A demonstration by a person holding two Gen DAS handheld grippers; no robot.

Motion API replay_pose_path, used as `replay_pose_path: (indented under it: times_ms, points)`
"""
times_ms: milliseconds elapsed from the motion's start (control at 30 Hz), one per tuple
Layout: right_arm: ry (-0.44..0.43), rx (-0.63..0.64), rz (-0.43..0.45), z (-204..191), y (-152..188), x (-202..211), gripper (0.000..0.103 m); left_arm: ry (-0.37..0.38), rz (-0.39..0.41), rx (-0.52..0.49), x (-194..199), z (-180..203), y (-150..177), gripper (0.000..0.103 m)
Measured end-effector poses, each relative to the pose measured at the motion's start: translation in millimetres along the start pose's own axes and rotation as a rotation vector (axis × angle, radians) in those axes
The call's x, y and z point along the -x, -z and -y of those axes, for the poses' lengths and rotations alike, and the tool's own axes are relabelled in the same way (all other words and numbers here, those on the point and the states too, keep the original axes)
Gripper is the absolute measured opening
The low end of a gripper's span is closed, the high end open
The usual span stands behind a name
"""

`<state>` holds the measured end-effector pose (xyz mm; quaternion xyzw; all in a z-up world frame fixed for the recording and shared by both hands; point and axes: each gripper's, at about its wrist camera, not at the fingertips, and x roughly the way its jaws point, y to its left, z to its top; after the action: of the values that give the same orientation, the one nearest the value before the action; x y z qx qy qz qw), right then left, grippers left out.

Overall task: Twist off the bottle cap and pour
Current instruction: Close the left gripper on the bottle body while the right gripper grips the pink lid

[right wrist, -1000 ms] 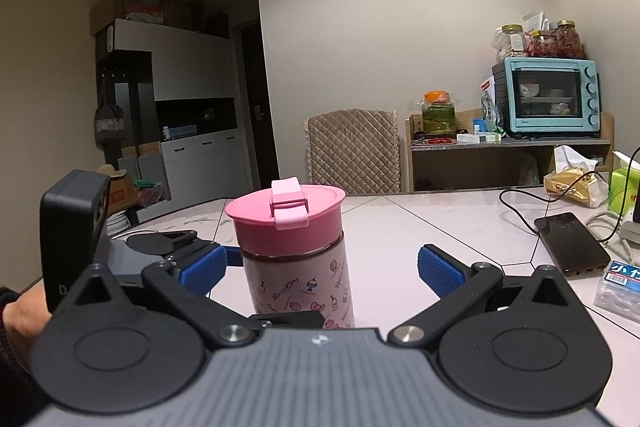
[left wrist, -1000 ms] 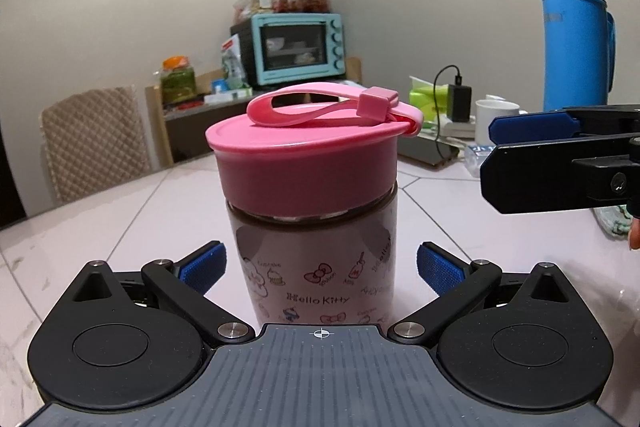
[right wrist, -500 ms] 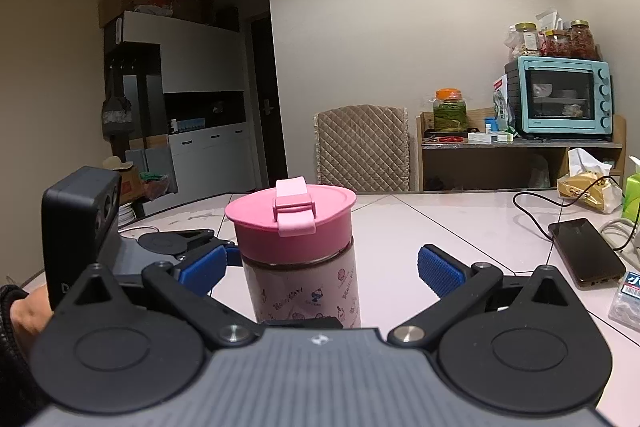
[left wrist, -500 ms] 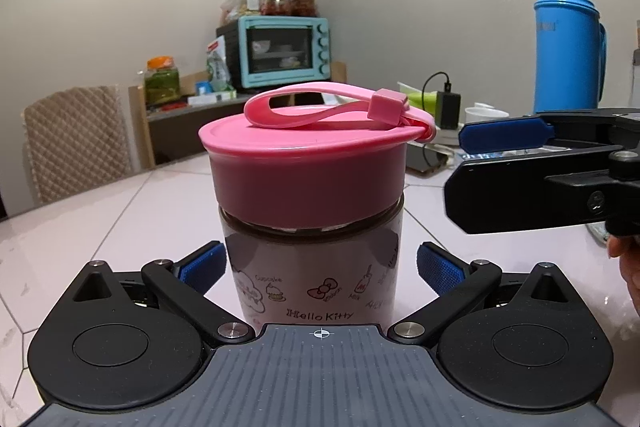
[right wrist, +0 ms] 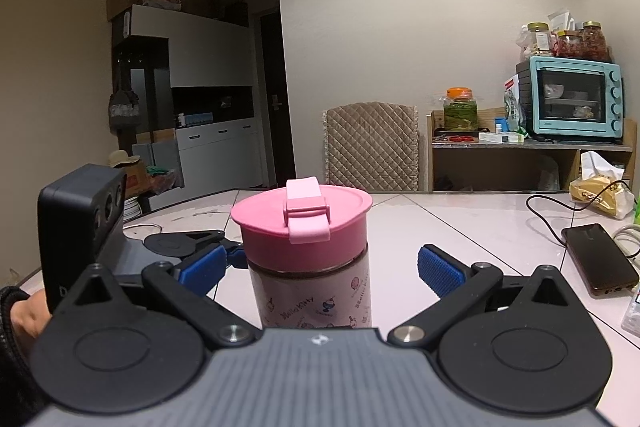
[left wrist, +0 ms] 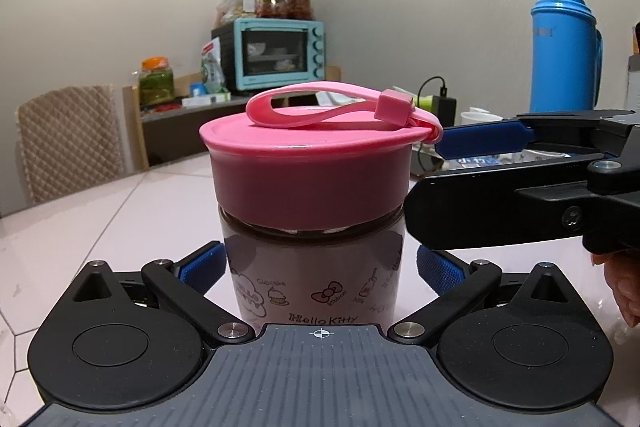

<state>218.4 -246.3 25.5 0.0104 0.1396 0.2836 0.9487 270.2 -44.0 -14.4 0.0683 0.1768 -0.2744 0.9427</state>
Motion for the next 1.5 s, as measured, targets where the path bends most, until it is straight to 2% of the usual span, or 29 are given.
replay_pose_path:
  times_ms: [1267, 1400, 1500]
  points:
    - [-0.041, 0.006, -0.007, 1, -2, -30, 0.103, 0.032, 0.013, 0.017, -4, -8, 1, 0.102]
    - [-0.045, 0.007, -0.007, 1, -2, -33, 0.103, 0.031, 0.006, 0.015, -4, -9, 1, 0.090]
    - [-0.048, 0.007, -0.006, 0, -2, -34, 0.103, 0.029, 0.003, 0.014, -4, -9, 1, 0.090]
